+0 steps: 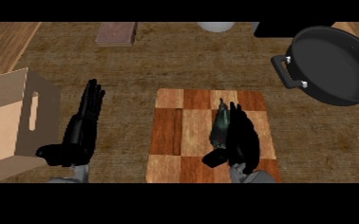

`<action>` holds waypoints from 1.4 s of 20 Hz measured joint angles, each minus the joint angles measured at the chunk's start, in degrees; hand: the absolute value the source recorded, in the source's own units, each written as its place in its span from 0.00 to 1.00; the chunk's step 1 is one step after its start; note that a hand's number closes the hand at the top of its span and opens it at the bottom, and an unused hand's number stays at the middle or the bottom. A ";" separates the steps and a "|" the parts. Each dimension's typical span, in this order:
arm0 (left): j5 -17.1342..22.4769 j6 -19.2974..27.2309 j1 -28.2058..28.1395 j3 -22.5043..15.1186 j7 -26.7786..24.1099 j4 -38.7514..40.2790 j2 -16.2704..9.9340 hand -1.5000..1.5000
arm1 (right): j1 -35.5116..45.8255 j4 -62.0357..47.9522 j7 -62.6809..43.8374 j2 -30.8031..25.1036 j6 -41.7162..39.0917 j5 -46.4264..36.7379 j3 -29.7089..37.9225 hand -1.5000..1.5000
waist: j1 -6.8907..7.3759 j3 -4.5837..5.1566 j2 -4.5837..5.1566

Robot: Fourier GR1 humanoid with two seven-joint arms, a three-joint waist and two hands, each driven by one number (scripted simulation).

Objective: Pick the eggplant from the cutting board and place it in the pot

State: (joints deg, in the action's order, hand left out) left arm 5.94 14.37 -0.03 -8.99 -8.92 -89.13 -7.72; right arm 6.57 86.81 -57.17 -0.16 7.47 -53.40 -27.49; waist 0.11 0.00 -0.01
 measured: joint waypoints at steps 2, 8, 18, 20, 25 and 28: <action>-0.01 -0.76 0.35 0.76 -0.38 0.59 0.21 0.50 | 0.83 -2.93 1.83 0.05 1.56 0.68 0.96 1.00 | 0.01 0.02 -0.03; -0.60 -1.52 -0.19 1.22 0.02 -0.53 0.42 0.50 | 2.86 -5.63 4.52 -0.49 4.64 -3.95 1.37 1.00 | -0.01 0.07 -0.24; -2.08 -2.52 -0.27 2.20 1.23 -1.59 1.53 0.50 | 5.68 -6.70 8.14 -0.54 3.72 -7.98 2.41 1.00 | 0.13 0.05 -0.17; -2.26 -2.45 0.91 2.06 2.13 -1.36 1.64 0.50 | 9.24 -9.19 12.95 -2.57 0.17 -5.40 3.00 1.00 | 0.60 0.01 0.07; -2.17 -2.93 2.28 1.99 2.26 -0.60 1.83 0.50 | 18.47 -17.26 27.04 -7.51 -6.42 -1.22 3.56 1.00 | 1.78 -0.01 0.50; -2.54 -2.83 1.55 1.87 1.78 -0.77 2.06 0.50 | 23.02 -21.59 33.50 -8.81 -4.97 -1.45 4.86 1.00 | 1.38 -0.02 0.38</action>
State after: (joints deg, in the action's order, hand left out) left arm 3.39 11.55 1.52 -7.12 -7.14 -89.90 -5.66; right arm 29.59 65.21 -23.66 -8.97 2.50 -54.85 -22.63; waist 1.49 -0.02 0.37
